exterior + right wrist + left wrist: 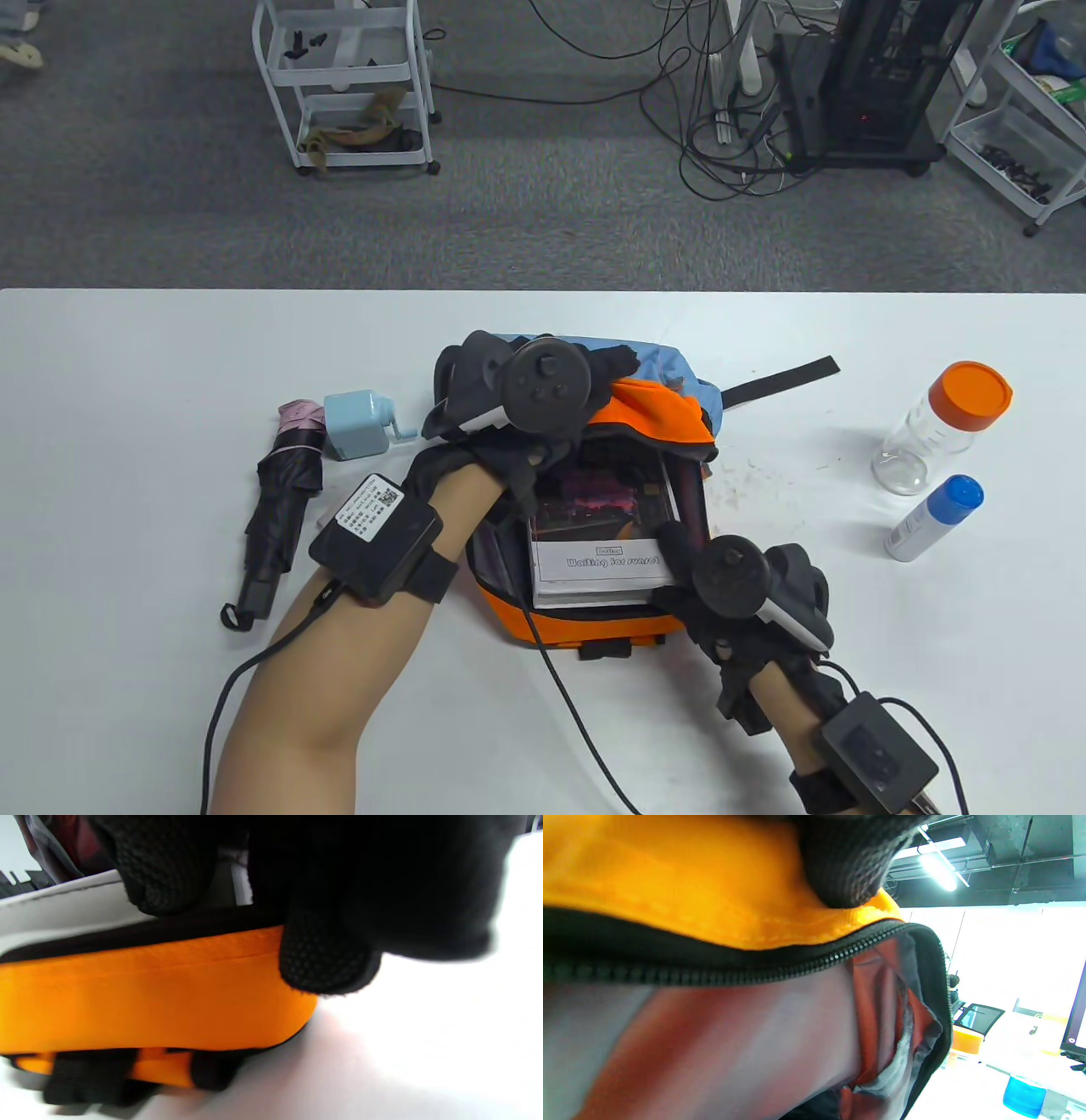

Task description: Pack school bag

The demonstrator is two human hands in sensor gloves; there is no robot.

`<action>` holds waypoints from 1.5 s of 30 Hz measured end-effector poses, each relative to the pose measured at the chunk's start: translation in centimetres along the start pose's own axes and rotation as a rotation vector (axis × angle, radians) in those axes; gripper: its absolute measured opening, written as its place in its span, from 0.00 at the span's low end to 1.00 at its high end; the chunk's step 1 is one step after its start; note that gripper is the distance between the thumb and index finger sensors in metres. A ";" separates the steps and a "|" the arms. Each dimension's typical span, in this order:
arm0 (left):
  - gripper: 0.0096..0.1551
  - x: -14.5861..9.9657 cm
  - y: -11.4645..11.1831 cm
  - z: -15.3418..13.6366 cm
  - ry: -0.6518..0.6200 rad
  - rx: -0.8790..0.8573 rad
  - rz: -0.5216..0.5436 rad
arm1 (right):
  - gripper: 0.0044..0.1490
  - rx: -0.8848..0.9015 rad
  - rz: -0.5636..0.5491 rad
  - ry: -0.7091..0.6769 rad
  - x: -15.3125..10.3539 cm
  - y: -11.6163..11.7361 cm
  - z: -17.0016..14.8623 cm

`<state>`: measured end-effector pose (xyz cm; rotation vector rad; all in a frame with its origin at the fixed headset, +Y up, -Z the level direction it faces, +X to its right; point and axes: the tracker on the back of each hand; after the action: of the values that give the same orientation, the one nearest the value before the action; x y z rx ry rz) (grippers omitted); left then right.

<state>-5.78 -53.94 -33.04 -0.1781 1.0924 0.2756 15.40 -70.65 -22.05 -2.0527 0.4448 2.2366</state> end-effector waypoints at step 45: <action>0.43 -2.1 1.6 -7.6 0.209 0.035 -0.040 | 0.30 0.676 0.104 -0.010 16.6 -11.1 1.6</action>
<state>-13.65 -54.79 -34.64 -0.2009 1.2985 0.2050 14.89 -61.98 -40.12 -1.6779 1.1392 1.7793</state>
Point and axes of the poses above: the tracker on the back of each hand, its own z axis roughly to the thumb side, its own x axis roughly from the wrist to the fingertips, y = z × x, and after that the axes turned 8 degrees about y, right-handed
